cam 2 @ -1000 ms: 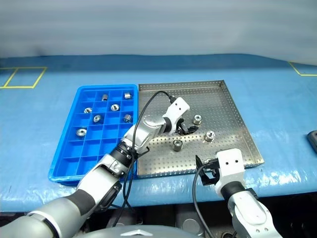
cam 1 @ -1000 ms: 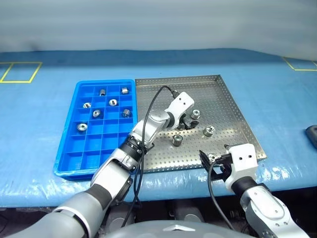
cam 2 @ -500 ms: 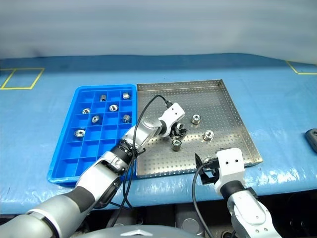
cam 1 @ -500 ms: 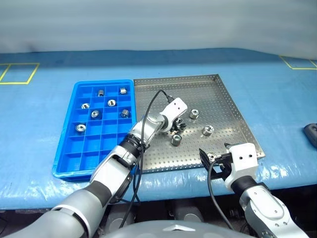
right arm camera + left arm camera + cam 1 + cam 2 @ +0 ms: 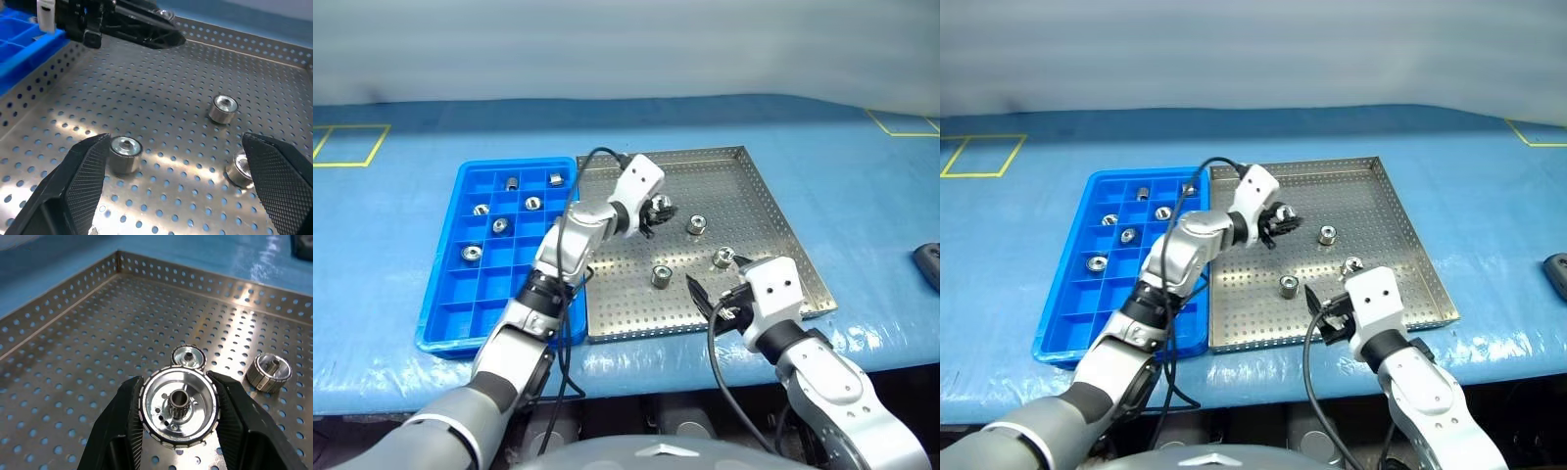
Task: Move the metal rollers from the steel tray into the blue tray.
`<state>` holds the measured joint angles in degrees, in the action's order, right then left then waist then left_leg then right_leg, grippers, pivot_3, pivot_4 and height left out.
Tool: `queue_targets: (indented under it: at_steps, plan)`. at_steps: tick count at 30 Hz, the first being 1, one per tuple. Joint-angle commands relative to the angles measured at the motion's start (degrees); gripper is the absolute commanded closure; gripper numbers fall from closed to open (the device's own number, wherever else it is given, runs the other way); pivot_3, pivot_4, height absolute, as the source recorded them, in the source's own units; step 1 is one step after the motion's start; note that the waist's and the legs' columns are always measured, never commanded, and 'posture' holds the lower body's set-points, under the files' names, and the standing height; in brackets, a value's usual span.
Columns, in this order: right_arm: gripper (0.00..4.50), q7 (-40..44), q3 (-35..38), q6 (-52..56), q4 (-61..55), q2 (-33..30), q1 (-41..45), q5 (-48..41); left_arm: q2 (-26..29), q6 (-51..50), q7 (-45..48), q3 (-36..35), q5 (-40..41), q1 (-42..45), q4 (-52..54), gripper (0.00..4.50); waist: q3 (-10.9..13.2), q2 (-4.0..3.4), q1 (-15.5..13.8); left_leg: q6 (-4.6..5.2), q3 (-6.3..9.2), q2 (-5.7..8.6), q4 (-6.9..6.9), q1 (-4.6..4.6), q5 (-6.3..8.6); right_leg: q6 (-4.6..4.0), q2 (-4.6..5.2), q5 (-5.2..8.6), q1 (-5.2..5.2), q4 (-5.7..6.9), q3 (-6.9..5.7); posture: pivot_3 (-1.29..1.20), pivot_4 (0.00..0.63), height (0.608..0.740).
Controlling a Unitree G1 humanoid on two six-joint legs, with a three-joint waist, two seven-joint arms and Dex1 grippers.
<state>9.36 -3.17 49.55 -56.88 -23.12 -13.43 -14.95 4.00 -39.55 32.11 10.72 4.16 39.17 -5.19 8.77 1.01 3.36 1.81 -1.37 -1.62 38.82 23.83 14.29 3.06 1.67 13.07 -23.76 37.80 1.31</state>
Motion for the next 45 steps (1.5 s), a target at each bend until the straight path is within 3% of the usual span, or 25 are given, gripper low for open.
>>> queue_targets:
  at_steps: [1,10,17,27,38,45]
  plan:
    - [0.0,3.7,-4.5,1.5,1.1,-1.9,5.7,-1.3,3.7,-0.2,-0.8,-2.2,1.0,-4.1,12.2,2.8,0.0,-0.01,-0.3,0.0,0.01,0.0,0.0,-0.02,0.0,0.0,-0.01,0.0,0.0,0.0,-0.01,0.0,0.15,0.74]
    - [0.0,9.8,-13.9,2.0,8.6,-2.0,17.4,-2.8,12.2,-2.5,-5.8,-8.8,1.5,-19.3,30.2,2.8,0.0,0.02,-4.8,0.0,0.06,0.02,0.0,-0.02,0.0,-0.15,0.04,-0.02,0.04,-0.04,-0.09,0.2,0.15,0.74]
    - [0.0,14.3,-17.0,0.2,13.8,-1.6,22.4,-3.1,17.7,-7.6,-7.7,-14.0,2.4,-31.1,40.3,2.8,0.1,0.05,-7.6,0.0,0.11,0.03,0.0,0.0,0.0,-0.51,0.1,0.1,0.06,-0.07,-0.22,0.3,0.15,0.74]
    - [0.0,17.4,-20.0,-2.5,18.2,-0.1,25.7,-2.2,19.5,-10.9,-10.1,-13.9,2.6,-37.0,42.5,2.8,0.1,0.02,-10.3,-0.02,0.22,0.08,0.0,0.03,-0.01,-0.49,0.37,0.25,0.09,-0.06,-0.56,0.33,0.15,0.74]
    - [0.0,16.4,-19.1,-2.4,16.9,-0.1,22.9,-2.2,20.2,-15.1,-11.0,-14.4,4.3,-37.9,39.5,2.8,0.1,-0.01,-10.7,-0.02,0.24,0.1,-0.05,0.04,0.0,-0.55,0.43,0.3,0.06,-0.07,-0.63,0.31,0.15,0.74]
    - [0.0,15.2,-18.4,-2.3,16.1,0.3,21.9,-2.0,19.8,-14.1,-10.2,-13.3,5.9,-35.3,38.0,0.56,0.1,-0.04,-10.8,-0.02,0.27,0.11,-0.07,0.05,0.0,-0.57,0.47,0.34,0.06,-0.07,-0.7,0.28,0.15,0.74]
